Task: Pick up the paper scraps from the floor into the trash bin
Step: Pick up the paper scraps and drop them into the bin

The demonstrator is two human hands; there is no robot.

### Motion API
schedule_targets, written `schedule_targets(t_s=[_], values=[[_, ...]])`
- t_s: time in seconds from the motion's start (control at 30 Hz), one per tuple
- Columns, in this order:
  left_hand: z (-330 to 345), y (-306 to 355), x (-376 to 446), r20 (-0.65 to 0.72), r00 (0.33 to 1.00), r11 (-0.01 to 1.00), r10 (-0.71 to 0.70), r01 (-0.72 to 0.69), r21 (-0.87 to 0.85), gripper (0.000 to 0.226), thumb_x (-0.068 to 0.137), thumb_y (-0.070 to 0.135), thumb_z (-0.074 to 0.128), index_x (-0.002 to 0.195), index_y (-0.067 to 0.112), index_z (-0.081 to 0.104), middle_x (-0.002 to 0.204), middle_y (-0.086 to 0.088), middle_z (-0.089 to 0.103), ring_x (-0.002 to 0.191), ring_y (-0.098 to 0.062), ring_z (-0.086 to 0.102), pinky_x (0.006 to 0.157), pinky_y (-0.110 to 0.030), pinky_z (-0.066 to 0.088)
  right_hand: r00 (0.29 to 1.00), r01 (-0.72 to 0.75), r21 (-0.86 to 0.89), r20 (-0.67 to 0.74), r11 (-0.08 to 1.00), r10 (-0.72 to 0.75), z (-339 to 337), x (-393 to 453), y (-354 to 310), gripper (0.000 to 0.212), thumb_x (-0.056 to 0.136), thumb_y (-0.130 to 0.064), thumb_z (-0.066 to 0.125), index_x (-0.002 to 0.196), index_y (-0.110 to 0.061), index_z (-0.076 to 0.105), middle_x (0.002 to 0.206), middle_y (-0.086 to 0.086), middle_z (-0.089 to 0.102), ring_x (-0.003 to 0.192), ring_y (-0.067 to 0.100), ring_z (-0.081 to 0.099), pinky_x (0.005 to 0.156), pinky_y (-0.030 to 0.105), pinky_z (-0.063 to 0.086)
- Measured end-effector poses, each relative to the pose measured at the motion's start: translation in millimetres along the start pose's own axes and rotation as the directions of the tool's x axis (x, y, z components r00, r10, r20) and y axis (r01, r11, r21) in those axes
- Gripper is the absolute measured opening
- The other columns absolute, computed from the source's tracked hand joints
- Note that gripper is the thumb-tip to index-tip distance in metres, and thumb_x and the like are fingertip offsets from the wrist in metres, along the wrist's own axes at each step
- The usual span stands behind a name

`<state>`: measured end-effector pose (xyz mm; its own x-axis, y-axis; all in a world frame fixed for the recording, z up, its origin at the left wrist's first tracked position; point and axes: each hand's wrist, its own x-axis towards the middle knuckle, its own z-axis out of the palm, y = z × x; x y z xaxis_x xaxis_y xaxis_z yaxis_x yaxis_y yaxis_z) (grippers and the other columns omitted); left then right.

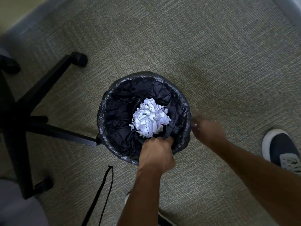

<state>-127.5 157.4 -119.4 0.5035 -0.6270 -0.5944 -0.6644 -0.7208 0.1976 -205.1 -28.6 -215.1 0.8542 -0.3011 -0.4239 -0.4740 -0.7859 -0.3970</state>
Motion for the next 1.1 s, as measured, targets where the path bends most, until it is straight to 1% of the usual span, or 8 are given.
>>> schedule_targets(t_s=[0.1, 0.23, 0.67, 0.73, 0.83, 0.93, 1.03, 1.1], values=[[1, 0, 0, -0.007, 1.000, 1.000, 0.011, -0.011, -0.007, 0.040, 0.073, 0.019, 0.058, 0.113, 0.021, 0.056, 0.087, -0.005, 0.061, 0.081, -0.028, 0.060, 0.073, -0.034, 0.044, 0.918, 0.219, -0.295, 0.386, 0.930, -0.094, 15, 10, 8, 0.057, 0.099, -0.017, 0.053, 0.152, -0.026, 0.034, 0.158, -0.002, 0.035, 0.136, 0.025, 0.045, 0.097, 0.039, 0.054], [1, -2, 1, -0.008, 1.000, 0.999, 0.028, -0.028, -0.024, 0.039, 0.071, 0.019, 0.058, 0.110, 0.020, 0.057, 0.087, -0.007, 0.061, 0.082, -0.030, 0.059, 0.072, -0.035, 0.043, 0.891, 0.166, -0.429, 0.451, 0.888, 0.052, 24, 20, 13, 0.068, 0.095, -0.018, 0.060, 0.155, -0.027, 0.030, 0.167, 0.003, 0.007, 0.149, 0.028, 0.026, 0.108, 0.043, 0.046], [5, -6, 4, -0.011, 0.999, 0.998, 0.049, -0.049, -0.038, 0.029, 0.066, 0.017, 0.057, 0.095, 0.018, 0.054, 0.079, -0.007, 0.059, 0.073, -0.030, 0.057, 0.072, -0.038, 0.046, 0.881, 0.163, -0.369, 0.472, 0.915, 0.034, 51, 25, 41, 0.046, 0.095, -0.013, 0.047, 0.140, -0.014, 0.048, 0.149, 0.005, 0.033, 0.113, 0.022, 0.061, 0.084, 0.037, 0.058], [4, -6, 4, -0.004, 0.999, 0.999, 0.039, -0.039, -0.035, 0.031, 0.066, 0.018, 0.057, 0.097, 0.019, 0.055, 0.081, -0.006, 0.059, 0.076, -0.030, 0.057, 0.072, -0.038, 0.045, 0.924, 0.094, -0.272, 0.382, 0.958, 0.018, 45, 20, 34, 0.039, 0.099, -0.021, 0.045, 0.137, -0.017, 0.050, 0.146, 0.003, 0.038, 0.113, 0.021, 0.061, 0.083, 0.033, 0.056], [1, -6, 3, 0.033, 0.999, 0.999, 0.022, -0.021, -0.028, 0.034, 0.070, 0.019, 0.058, 0.104, 0.020, 0.054, 0.089, -0.006, 0.060, 0.082, -0.029, 0.057, 0.076, -0.038, 0.044, 0.998, -0.065, 0.102, -0.013, 0.993, 0.067, 28, -3, 12, 0.038, 0.100, -0.022, 0.054, 0.138, -0.015, 0.055, 0.144, 0.004, 0.045, 0.117, 0.023, 0.060, 0.086, 0.027, 0.048], [-4, -4, 1, 0.058, 0.998, 0.999, 0.003, -0.001, -0.035, 0.036, 0.072, 0.018, 0.057, 0.108, 0.019, 0.054, 0.092, -0.007, 0.060, 0.085, -0.029, 0.058, 0.076, -0.038, 0.045, 0.923, -0.036, 0.371, -0.342, 0.928, 0.173, 3, -29, -28, 0.036, 0.098, -0.013, 0.059, 0.134, -0.008, 0.060, 0.139, 0.008, 0.051, 0.125, 0.019, 0.052, 0.098, 0.026, 0.041], [-8, -2, 0, 0.096, 0.995, 0.999, -0.031, 0.032, -0.018, 0.042, 0.073, 0.017, 0.058, 0.115, 0.019, 0.052, 0.098, -0.009, 0.059, 0.091, -0.030, 0.058, 0.079, -0.039, 0.046, 0.840, 0.003, 0.497, -0.471, 0.868, 0.268, -28, -43, -65, 0.032, 0.098, -0.009, 0.061, 0.130, -0.007, 0.064, 0.135, 0.004, 0.054, 0.126, 0.014, 0.053, 0.100, 0.028, 0.048], [-10, 0, 0, 0.152, 0.987, 0.999, -0.045, 0.045, 0.002, 0.047, 0.075, 0.018, 0.058, 0.121, 0.019, 0.048, 0.105, -0.010, 0.057, 0.098, -0.031, 0.056, 0.083, -0.041, 0.045, 0.844, 0.102, 0.441, -0.513, 0.892, 0.157, -44, -48, -83, 0.028, 0.097, -0.006, 0.058, 0.124, -0.005, 0.067, 0.131, 0.005, 0.058, 0.127, 0.003, 0.048, 0.104, 0.019, 0.043]])
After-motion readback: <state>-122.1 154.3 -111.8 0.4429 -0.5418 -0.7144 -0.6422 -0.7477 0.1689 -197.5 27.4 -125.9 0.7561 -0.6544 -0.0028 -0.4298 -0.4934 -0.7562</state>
